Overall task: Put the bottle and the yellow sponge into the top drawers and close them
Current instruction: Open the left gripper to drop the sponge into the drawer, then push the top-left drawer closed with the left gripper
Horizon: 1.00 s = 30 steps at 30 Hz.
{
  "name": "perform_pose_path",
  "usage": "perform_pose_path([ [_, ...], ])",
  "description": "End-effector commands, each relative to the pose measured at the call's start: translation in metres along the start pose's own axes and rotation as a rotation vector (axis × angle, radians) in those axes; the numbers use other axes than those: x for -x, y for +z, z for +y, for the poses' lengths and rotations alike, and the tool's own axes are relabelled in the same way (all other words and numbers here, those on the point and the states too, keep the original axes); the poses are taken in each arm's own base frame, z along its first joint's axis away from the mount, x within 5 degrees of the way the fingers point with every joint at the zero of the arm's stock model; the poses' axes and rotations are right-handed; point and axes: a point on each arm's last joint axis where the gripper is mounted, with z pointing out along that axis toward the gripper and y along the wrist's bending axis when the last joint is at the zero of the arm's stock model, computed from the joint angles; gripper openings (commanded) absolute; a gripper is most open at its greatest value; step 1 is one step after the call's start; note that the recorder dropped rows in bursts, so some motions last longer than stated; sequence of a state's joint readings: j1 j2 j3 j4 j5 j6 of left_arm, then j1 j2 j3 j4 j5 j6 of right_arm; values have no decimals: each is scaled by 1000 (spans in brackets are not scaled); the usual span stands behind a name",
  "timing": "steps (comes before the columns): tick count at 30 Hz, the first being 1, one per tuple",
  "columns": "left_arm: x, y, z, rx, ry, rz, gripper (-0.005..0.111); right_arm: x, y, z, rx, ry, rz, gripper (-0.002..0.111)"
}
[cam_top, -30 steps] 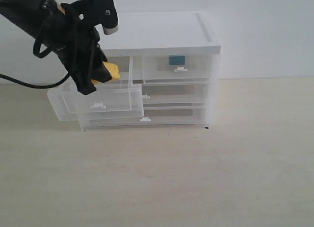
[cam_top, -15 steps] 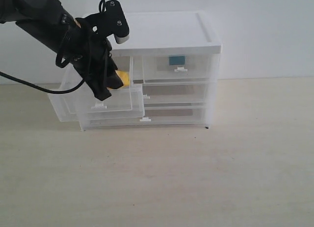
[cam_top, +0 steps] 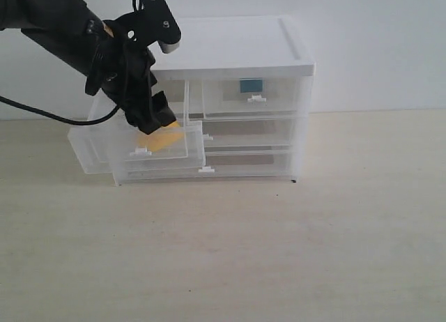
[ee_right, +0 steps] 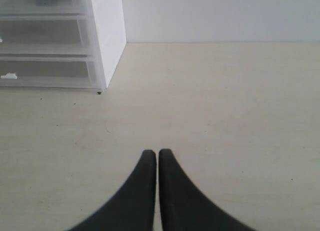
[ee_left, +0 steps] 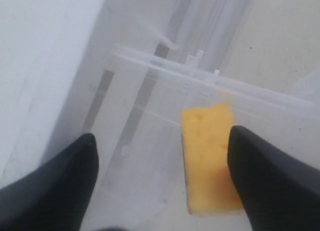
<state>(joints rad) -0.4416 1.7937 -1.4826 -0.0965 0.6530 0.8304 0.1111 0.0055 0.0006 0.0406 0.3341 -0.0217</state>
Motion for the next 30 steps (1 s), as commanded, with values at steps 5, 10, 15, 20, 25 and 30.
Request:
perform_pose_path([
  [5, 12, -50, 11, 106, -91, -100, 66, 1, 0, 0, -2, -4, -9, 0],
  [10, 8, -86, 3, 45, -247, -52, 13, 1, 0, 0, -2, -4, -9, 0],
  [15, 0, -99, -12, -68, -381, 42, 4, 1, 0, 0, -2, -4, -9, 0],
  [20, -25, -80, -40, -177, -420, 140, 4, 1, 0, 0, -2, -4, -9, 0],
  [25, -39, -64, -50, -175, -434, 156, 4, 1, 0, 0, -2, -4, -9, 0],
  [30, -41, -56, -50, -131, -440, 107, 4, 1, 0, 0, -2, -4, -9, 0],
])
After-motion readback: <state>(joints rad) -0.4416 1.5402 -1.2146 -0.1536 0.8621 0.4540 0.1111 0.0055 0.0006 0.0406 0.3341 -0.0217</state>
